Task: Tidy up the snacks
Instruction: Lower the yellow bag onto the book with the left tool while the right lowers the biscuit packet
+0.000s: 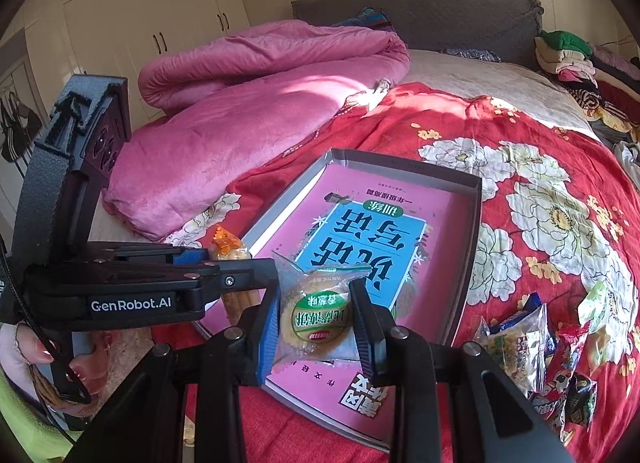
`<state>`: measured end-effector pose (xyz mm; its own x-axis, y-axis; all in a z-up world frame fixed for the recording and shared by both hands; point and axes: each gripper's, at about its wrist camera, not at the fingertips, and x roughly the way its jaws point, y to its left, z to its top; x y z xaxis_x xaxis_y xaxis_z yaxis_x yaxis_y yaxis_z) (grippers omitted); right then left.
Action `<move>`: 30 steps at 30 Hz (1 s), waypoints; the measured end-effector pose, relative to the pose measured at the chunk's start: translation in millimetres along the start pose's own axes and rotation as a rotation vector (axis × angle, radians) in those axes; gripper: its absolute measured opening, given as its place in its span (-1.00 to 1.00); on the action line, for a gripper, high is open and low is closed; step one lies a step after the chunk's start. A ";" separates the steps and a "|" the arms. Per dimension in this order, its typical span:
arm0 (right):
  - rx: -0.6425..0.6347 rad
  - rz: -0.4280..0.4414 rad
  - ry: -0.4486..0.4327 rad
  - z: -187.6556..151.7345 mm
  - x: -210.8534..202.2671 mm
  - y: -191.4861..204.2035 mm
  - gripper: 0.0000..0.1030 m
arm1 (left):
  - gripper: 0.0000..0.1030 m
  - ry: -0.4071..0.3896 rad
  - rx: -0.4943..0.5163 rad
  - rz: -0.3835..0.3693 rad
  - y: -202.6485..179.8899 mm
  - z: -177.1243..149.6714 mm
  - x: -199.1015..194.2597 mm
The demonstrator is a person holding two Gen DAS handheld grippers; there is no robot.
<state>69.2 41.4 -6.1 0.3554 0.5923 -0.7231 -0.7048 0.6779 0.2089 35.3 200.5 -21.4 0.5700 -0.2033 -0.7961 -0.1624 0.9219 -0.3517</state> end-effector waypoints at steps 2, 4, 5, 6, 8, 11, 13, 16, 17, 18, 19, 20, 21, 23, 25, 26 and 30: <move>-0.009 -0.013 0.014 -3.8 3.9 0.1 -0.35 | -0.31 0.006 0.010 0.006 -0.5 -1.0 3.0; -0.015 -0.025 0.030 -6.8 8.0 -0.7 -0.35 | -0.31 0.018 0.016 0.015 -0.5 -2.4 6.6; -0.016 -0.029 0.038 -8.0 10.2 -1.7 -0.35 | -0.31 0.026 0.017 0.016 -0.3 -3.0 8.7; -0.013 -0.034 0.047 -9.3 12.6 -2.9 -0.35 | -0.31 0.034 0.017 0.016 -0.1 -2.9 11.2; -0.002 -0.041 0.063 -11.7 16.4 -5.3 -0.35 | -0.31 0.043 0.021 0.019 -0.3 -3.9 14.5; 0.003 -0.051 0.082 -15.0 21.3 -9.3 -0.35 | -0.31 0.053 0.028 0.022 -1.0 -5.1 18.1; 0.005 -0.056 0.092 -17.2 23.9 -10.9 -0.35 | -0.31 0.060 0.031 0.029 -0.6 -5.6 21.1; 0.012 -0.058 0.111 -20.1 28.5 -13.4 -0.35 | -0.31 0.065 0.029 0.033 0.6 -5.8 23.2; 0.012 -0.058 0.117 -20.8 30.0 -13.7 -0.35 | -0.31 0.065 0.029 0.034 0.5 -6.0 23.7; 0.013 -0.061 0.121 -21.8 31.2 -13.8 -0.35 | -0.31 0.067 0.030 0.037 0.3 -6.1 24.4; 0.014 -0.065 0.125 -22.8 32.2 -13.7 -0.35 | -0.31 0.068 0.032 0.039 0.4 -6.2 25.0; 0.017 -0.066 0.130 -23.7 33.3 -14.2 -0.35 | -0.31 0.070 0.035 0.041 0.0 -6.5 25.7; 0.020 -0.065 0.134 -24.6 34.4 -14.8 -0.35 | -0.31 0.071 0.037 0.044 -0.1 -6.5 26.4; 0.021 -0.070 0.142 -26.2 36.2 -15.3 -0.35 | -0.30 0.076 0.038 0.048 -0.2 -7.0 28.2; 0.027 -0.075 0.148 -27.3 37.3 -16.8 -0.34 | -0.30 0.078 0.038 0.048 0.0 -7.0 29.1; 0.030 -0.074 0.149 -27.8 37.6 -17.7 -0.34 | -0.30 0.078 0.038 0.048 0.1 -7.0 29.6; 0.040 -0.079 0.164 -29.7 40.1 -20.1 -0.34 | -0.30 0.081 0.035 0.049 1.4 -7.4 31.7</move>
<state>79.4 38.6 -58.9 0.3017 0.4601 -0.8351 -0.6527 0.7381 0.1708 47.3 192.9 -50.8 0.4950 -0.1820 -0.8496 -0.1598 0.9421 -0.2949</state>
